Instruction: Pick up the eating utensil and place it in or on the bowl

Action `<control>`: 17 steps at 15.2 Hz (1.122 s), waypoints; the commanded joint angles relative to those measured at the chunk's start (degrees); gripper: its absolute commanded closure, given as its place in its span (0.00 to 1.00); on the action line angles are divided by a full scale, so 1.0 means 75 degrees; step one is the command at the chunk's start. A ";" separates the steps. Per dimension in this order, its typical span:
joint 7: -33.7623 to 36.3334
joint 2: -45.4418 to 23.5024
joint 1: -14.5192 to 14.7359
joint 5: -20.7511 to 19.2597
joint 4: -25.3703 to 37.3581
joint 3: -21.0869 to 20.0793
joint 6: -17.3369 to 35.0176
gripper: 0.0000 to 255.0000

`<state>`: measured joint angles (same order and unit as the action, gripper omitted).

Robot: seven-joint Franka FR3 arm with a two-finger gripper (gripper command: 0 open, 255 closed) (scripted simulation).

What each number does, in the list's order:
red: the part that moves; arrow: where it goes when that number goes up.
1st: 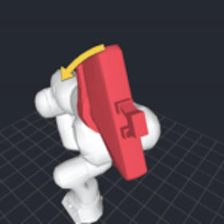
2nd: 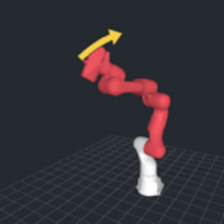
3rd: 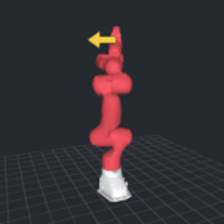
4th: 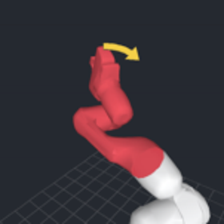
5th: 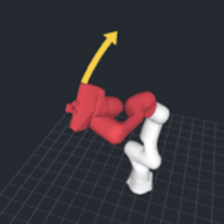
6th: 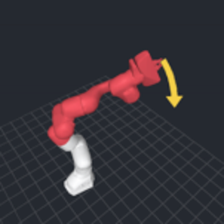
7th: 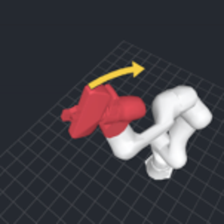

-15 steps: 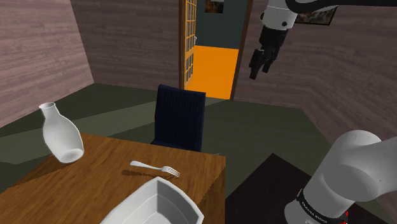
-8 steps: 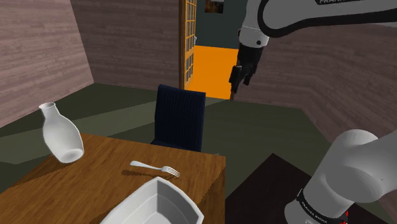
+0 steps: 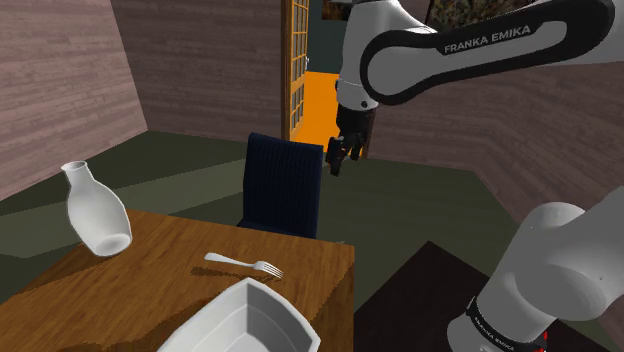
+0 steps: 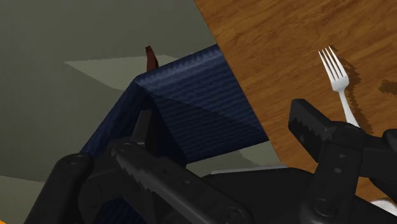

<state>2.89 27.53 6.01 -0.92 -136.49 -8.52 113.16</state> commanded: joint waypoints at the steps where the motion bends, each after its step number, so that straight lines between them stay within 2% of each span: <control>1: 0.0187 -0.0453 0.0115 0.0048 0.0086 -0.0226 0.0319 0.00; 9: 0.0802 -0.2213 0.0458 -0.0058 0.0467 -0.0943 0.1474 0.00; 17: 0.1595 -0.4212 0.0847 -0.0663 0.1319 -0.1496 0.2323 0.00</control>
<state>14.00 -1.69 11.94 -5.01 -127.99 -19.32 129.93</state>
